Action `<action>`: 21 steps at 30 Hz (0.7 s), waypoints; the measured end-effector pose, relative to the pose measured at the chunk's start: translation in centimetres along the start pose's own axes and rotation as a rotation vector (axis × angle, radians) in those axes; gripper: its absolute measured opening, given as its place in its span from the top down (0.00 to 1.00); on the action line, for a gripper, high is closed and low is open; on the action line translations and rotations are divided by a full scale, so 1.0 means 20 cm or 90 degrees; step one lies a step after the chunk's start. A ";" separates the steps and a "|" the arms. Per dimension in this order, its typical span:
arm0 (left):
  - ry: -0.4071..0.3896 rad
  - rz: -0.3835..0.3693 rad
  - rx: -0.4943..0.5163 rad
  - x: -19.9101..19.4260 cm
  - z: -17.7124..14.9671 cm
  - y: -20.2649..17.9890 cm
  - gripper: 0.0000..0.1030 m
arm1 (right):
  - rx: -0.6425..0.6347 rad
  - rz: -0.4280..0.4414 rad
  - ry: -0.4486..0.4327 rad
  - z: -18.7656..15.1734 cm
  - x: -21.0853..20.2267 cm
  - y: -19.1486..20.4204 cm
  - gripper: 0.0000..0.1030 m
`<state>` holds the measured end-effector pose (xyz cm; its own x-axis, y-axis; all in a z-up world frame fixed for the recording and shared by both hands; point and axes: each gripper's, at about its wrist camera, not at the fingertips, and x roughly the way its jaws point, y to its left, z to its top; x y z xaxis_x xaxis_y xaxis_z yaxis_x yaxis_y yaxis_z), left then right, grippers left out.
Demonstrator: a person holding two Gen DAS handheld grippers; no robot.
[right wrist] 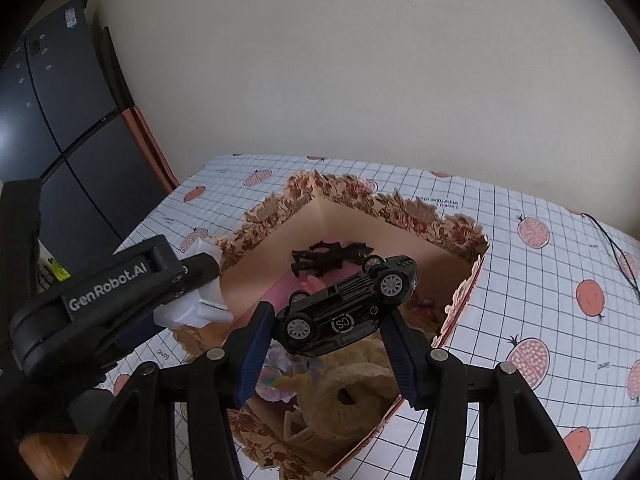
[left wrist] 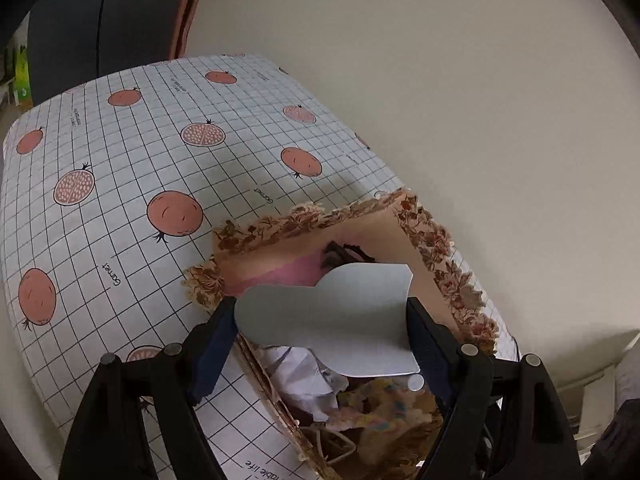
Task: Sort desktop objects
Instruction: 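Open both grippers over the floral box to drop the foam piece and toy car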
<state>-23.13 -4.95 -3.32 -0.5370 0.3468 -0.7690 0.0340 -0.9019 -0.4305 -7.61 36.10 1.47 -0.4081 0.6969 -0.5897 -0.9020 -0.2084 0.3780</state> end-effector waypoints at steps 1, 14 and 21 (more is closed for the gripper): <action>-0.002 -0.001 0.001 0.00 0.00 0.00 0.20 | 0.001 -0.001 0.002 0.00 0.01 0.00 0.44; 0.003 0.003 0.010 -0.01 -0.01 -0.02 0.20 | -0.001 -0.008 0.008 0.02 0.01 0.01 0.36; -0.001 0.002 0.022 -0.03 -0.01 -0.05 0.18 | 0.008 -0.016 0.003 0.03 -0.01 0.00 0.34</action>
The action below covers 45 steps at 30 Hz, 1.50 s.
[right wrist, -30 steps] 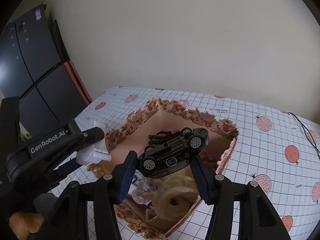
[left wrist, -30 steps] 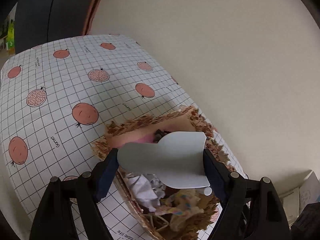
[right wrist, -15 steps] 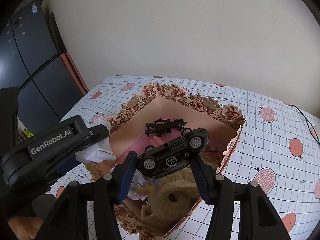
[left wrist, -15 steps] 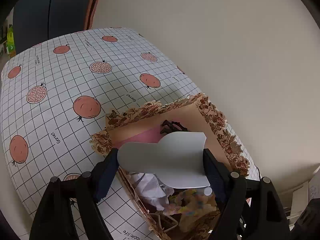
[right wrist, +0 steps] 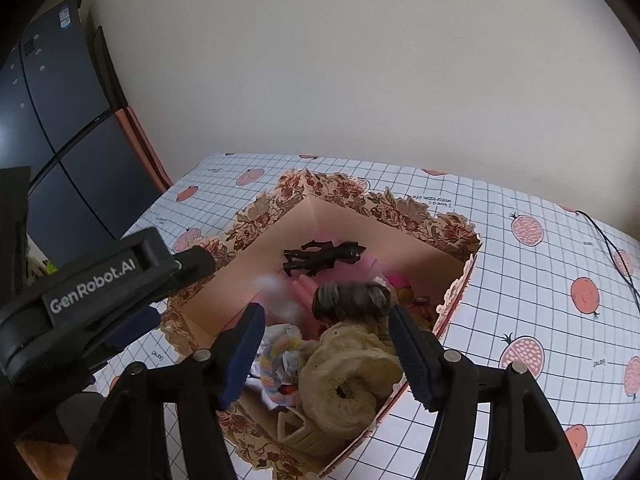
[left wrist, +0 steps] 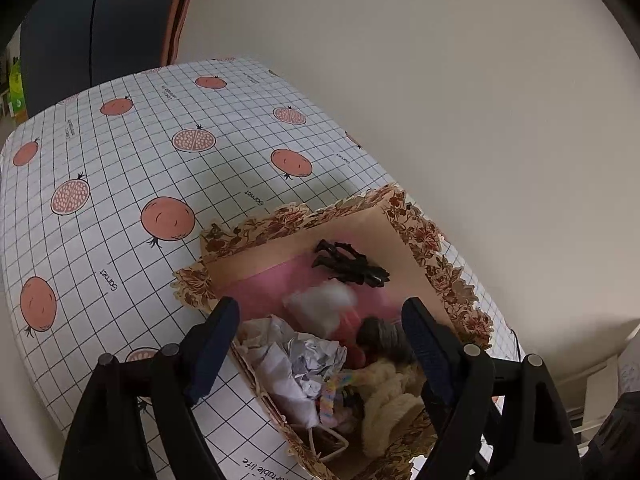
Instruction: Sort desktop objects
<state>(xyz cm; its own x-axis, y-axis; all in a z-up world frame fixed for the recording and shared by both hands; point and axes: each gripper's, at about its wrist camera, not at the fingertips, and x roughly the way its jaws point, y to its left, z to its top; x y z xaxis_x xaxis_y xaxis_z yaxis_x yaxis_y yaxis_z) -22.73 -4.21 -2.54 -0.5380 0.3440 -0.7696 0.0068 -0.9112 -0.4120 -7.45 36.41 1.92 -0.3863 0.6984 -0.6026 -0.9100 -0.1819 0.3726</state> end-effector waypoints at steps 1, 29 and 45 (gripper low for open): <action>0.001 0.002 0.002 0.00 0.00 0.00 0.18 | 0.001 -0.001 -0.001 0.00 0.00 0.00 0.34; -0.017 0.039 0.043 -0.01 0.00 -0.05 0.00 | 0.033 -0.012 -0.014 0.02 -0.02 -0.06 0.01; -0.008 0.085 0.092 -0.09 -0.12 -0.10 0.00 | 0.042 -0.049 0.003 -0.07 -0.20 -0.15 0.00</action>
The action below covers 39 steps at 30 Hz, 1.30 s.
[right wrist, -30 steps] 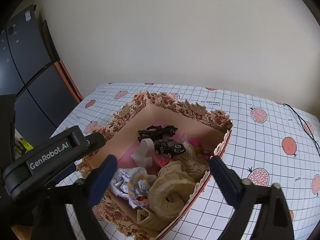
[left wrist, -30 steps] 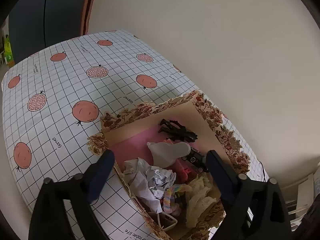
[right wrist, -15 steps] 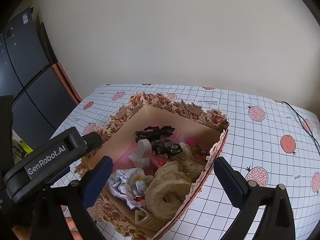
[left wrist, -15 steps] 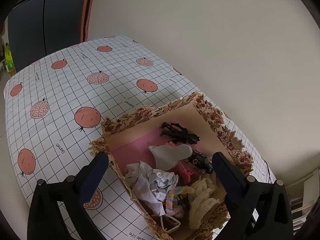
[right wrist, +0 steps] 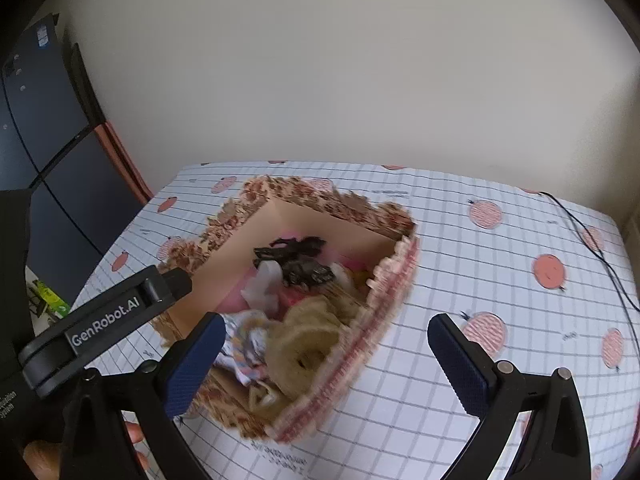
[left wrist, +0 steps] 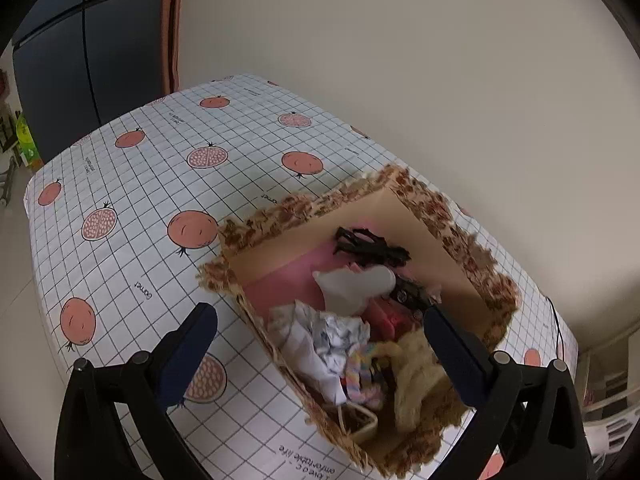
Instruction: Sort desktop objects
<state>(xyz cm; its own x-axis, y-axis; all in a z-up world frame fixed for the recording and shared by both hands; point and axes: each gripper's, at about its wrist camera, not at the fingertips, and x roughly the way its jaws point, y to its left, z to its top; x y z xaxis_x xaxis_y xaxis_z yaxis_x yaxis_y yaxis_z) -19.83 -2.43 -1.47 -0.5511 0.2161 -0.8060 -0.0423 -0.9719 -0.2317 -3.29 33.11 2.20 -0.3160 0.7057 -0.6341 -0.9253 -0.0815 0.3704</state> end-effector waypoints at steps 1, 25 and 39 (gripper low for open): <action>0.003 -0.005 0.002 -0.01 -0.02 0.00 0.00 | 0.000 -0.005 0.001 -0.02 -0.02 -0.01 0.00; -0.057 -0.090 0.203 -0.38 -0.55 -0.15 0.00 | 0.028 -0.066 -0.026 -0.50 -0.43 -0.24 0.00; -0.107 -0.054 0.232 -0.47 -0.68 -0.08 0.00 | 0.034 -0.115 -0.057 -0.65 -0.56 -0.30 0.00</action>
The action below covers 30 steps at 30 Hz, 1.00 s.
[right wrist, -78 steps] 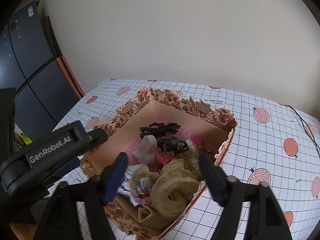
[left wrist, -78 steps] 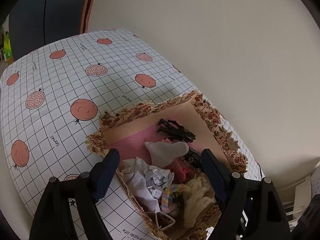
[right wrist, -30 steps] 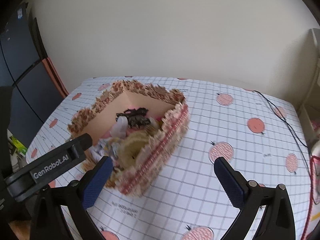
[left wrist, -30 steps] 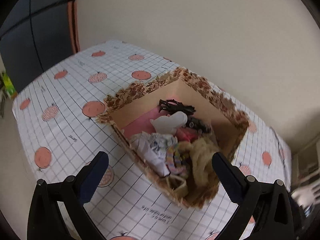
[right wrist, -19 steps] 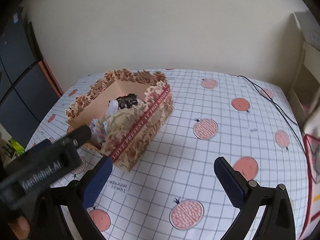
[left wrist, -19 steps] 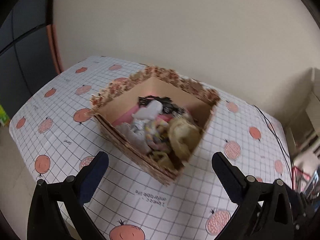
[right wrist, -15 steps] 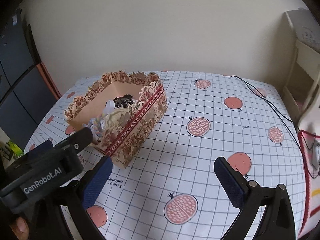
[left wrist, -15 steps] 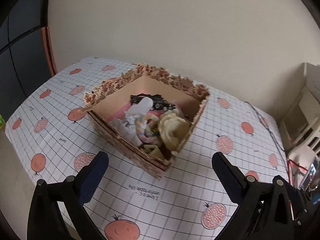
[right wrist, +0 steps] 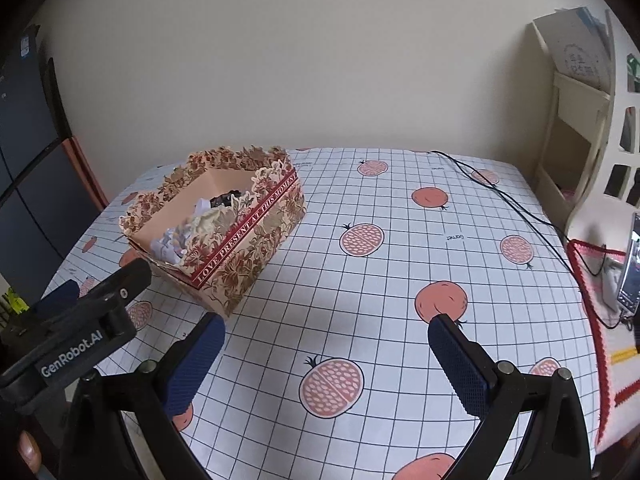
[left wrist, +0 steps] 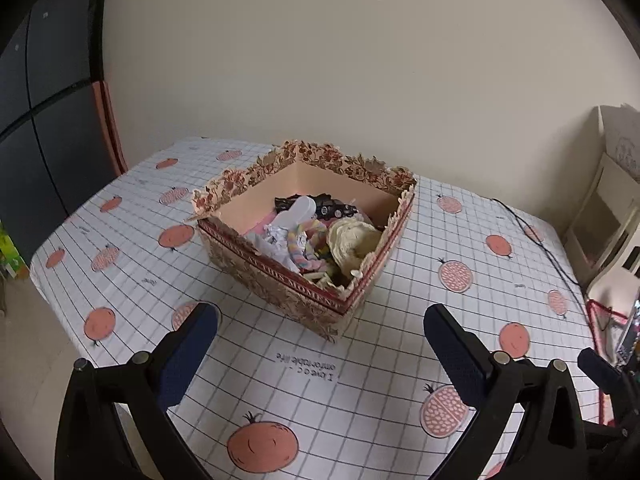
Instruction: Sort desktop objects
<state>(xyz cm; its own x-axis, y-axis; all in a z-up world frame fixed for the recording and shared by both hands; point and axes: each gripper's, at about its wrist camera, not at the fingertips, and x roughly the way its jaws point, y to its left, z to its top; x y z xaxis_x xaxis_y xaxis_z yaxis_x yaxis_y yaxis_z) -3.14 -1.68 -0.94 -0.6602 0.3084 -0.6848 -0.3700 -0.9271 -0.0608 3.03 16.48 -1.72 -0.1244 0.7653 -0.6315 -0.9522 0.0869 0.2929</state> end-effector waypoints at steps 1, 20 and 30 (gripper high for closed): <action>0.001 -0.005 -0.004 0.00 0.00 0.01 0.00 | -0.006 -0.005 -0.003 0.00 -0.01 0.00 0.00; 0.049 -0.002 -0.007 0.03 -0.04 0.02 0.00 | -0.005 -0.034 -0.015 0.01 -0.02 -0.01 0.00; 0.065 0.000 -0.009 0.05 -0.05 0.02 0.00 | -0.008 -0.035 -0.015 0.01 -0.02 -0.02 0.00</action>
<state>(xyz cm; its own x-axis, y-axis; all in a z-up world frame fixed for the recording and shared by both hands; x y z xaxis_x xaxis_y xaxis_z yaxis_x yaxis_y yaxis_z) -3.37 -1.90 -2.36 -0.5897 0.2864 -0.7552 -0.3609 -0.9299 -0.0708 3.49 16.26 -1.43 -0.0655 0.7748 -0.6288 -0.9609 0.1210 0.2492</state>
